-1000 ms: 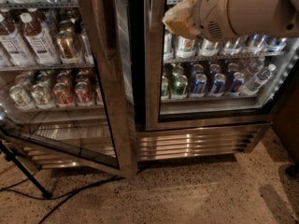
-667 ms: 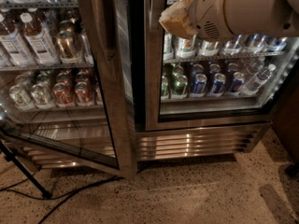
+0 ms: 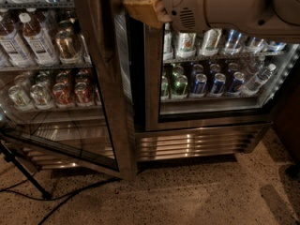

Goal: Open left fridge door

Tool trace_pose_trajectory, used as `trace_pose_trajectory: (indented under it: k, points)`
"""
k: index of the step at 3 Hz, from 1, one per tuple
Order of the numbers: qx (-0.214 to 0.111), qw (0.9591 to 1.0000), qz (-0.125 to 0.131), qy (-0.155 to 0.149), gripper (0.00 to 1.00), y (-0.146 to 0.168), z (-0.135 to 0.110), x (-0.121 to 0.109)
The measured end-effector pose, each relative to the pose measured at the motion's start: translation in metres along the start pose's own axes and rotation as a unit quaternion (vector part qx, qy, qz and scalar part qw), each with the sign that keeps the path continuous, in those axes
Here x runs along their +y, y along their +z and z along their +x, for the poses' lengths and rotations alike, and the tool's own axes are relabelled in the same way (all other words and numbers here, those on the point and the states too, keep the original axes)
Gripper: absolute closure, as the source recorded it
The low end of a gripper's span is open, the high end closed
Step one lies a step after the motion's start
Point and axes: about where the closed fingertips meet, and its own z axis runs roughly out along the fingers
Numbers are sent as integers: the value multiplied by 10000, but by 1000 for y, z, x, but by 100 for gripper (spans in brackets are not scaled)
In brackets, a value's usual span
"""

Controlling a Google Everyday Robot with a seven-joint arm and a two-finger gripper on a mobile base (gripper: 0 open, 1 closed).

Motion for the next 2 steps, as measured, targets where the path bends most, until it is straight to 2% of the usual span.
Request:
trace_pose_trajectory:
  k: [1, 2]
  points:
    - [-248, 9995, -199, 74, 100, 3, -12, 11]
    - [-250, 9995, -202, 75, 100, 2, -12, 12]
